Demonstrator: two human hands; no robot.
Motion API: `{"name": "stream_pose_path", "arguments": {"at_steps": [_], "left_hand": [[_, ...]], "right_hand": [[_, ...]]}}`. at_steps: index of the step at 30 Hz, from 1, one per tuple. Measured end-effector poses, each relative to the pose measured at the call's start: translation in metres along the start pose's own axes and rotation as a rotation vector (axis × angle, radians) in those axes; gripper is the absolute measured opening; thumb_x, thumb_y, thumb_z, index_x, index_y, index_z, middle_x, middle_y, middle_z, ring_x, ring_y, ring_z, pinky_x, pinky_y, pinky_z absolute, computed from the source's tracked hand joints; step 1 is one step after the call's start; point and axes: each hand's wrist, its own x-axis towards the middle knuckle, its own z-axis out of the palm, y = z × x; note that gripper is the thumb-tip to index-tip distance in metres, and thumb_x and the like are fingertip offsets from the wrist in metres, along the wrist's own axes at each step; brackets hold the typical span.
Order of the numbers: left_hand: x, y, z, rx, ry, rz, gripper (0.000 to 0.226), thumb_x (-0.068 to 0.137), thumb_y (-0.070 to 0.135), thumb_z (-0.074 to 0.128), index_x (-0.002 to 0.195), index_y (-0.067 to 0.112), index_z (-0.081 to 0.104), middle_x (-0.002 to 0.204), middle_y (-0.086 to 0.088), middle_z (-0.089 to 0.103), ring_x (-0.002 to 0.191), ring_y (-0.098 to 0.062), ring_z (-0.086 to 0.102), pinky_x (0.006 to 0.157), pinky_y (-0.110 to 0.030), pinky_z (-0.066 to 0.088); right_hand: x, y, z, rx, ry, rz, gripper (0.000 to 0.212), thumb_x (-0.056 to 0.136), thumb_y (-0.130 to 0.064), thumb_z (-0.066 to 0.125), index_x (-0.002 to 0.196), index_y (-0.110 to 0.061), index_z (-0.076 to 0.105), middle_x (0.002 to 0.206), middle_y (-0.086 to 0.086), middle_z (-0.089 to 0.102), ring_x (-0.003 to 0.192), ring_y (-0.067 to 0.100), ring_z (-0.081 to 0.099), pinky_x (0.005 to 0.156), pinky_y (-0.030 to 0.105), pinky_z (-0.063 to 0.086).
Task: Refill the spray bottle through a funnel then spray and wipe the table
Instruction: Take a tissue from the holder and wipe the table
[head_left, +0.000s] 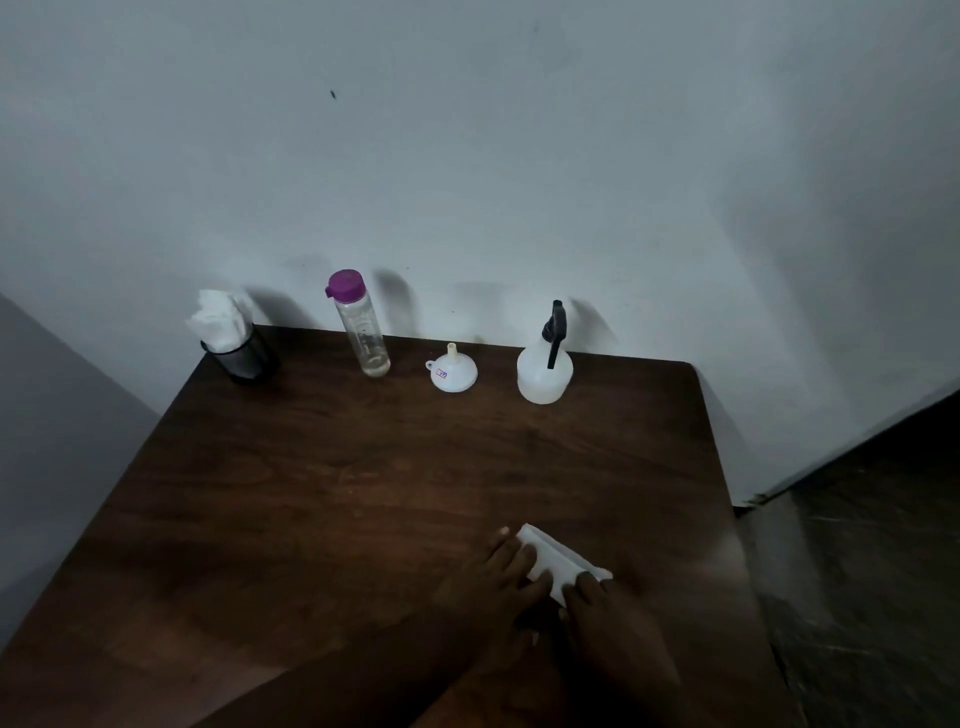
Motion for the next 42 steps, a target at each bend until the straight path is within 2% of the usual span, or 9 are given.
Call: {"name": "stream_pose_path", "arguments": {"at_steps": [2, 5, 8, 11, 18, 24, 33, 38, 42], "left_hand": [[-0.006, -0.01, 0.003, 0.066, -0.009, 0.066, 0.068, 0.103, 0.061, 0.027, 0.158, 0.021, 0.023, 0.166, -0.02, 0.016, 0.155, -0.037, 0.01, 0.119, -0.048, -0.013], [-0.024, -0.027, 0.007, 0.121, -0.011, 0.114, 0.068, 0.103, 0.06, 0.03, 0.157, 0.018, 0.028, 0.162, -0.024, 0.026, 0.153, -0.041, 0.019, 0.119, -0.05, -0.007], [-0.044, -0.043, 0.01, 0.143, 0.002, 0.114, 0.068, 0.103, 0.058, 0.033, 0.156, 0.017, 0.029, 0.161, -0.025, 0.027, 0.152, -0.042, 0.02, 0.121, -0.051, -0.005], [-0.066, -0.064, 0.013, 0.158, -0.042, 0.109, 0.07, 0.102, 0.06, 0.034, 0.157, 0.018, 0.028, 0.161, -0.025, 0.028, 0.152, -0.043, 0.02, 0.124, -0.054, 0.0], [-0.117, -0.11, 0.028, 0.217, -0.103, 0.115, 0.068, 0.098, 0.063, 0.037, 0.151, 0.02, 0.042, 0.152, -0.022, 0.046, 0.145, -0.039, 0.04, 0.119, -0.051, 0.004], [-0.159, -0.139, 0.041, 0.08, -0.015, 0.0, 0.07, 0.102, 0.059, 0.028, 0.159, 0.019, 0.023, 0.164, -0.024, 0.021, 0.154, -0.039, 0.013, 0.125, -0.049, -0.008], [-0.227, -0.184, 0.068, 0.052, 0.046, -0.154, 0.07, 0.1, 0.061, 0.032, 0.156, 0.019, 0.032, 0.162, -0.022, 0.028, 0.153, -0.037, 0.021, 0.122, -0.046, -0.004], [-0.27, -0.2, 0.08, 0.031, 0.028, -0.262, 0.065, 0.088, 0.066, 0.048, 0.135, 0.023, 0.062, 0.133, -0.015, 0.066, 0.128, -0.032, 0.061, 0.113, -0.049, 0.038], [-0.293, -0.197, 0.092, -0.081, 0.079, -0.379, 0.064, 0.085, 0.066, 0.052, 0.131, 0.024, 0.066, 0.125, -0.012, 0.07, 0.12, -0.03, 0.066, 0.108, -0.051, 0.047]], "right_hand": [[-0.002, -0.009, 0.003, -0.027, -0.049, -0.022, 0.036, 0.09, -0.05, 0.045, 0.087, -0.027, 0.072, 0.088, -0.005, 0.068, 0.068, 0.011, 0.066, 0.051, 0.027, 0.055], [0.001, -0.036, 0.016, -0.071, 0.03, -0.043, 0.033, 0.078, -0.048, 0.046, 0.079, -0.028, 0.072, 0.076, -0.007, 0.066, 0.06, 0.011, 0.064, 0.043, 0.021, 0.049], [0.001, -0.071, 0.003, 0.011, 0.017, -0.058, 0.042, 0.091, -0.041, 0.036, 0.108, -0.02, 0.068, 0.102, -0.002, 0.063, 0.085, 0.015, 0.063, 0.058, 0.025, 0.05], [0.012, -0.1, -0.001, -0.021, -0.009, -0.09, 0.047, 0.102, -0.042, 0.031, 0.141, -0.017, 0.038, 0.136, 0.005, 0.042, 0.12, 0.025, 0.045, 0.09, 0.034, 0.047], [0.033, -0.161, 0.003, 0.066, 0.086, -0.153, 0.035, 0.094, -0.035, 0.036, 0.117, -0.018, 0.058, 0.113, 0.002, 0.053, 0.095, 0.025, 0.06, 0.063, 0.027, 0.051], [0.06, -0.208, -0.002, -0.034, -0.055, -0.196, 0.046, 0.102, -0.035, 0.034, 0.143, -0.015, 0.037, 0.145, 0.01, 0.035, 0.129, 0.03, 0.036, 0.102, 0.036, 0.04], [0.107, -0.277, 0.009, -0.151, -0.116, -0.266, 0.056, 0.094, -0.041, 0.046, 0.143, -0.016, 0.036, 0.149, 0.007, 0.029, 0.134, 0.03, 0.028, 0.107, 0.044, 0.037], [0.121, -0.311, 0.003, -0.177, -0.055, -0.368, 0.049, 0.099, -0.034, 0.038, 0.143, -0.012, 0.037, 0.148, 0.008, 0.031, 0.13, 0.03, 0.032, 0.105, 0.042, 0.04], [0.128, -0.33, 0.001, -0.186, -0.042, -0.453, 0.047, 0.099, -0.032, 0.042, 0.142, -0.012, 0.039, 0.143, 0.006, 0.034, 0.132, 0.03, 0.032, 0.101, 0.042, 0.044]]}}
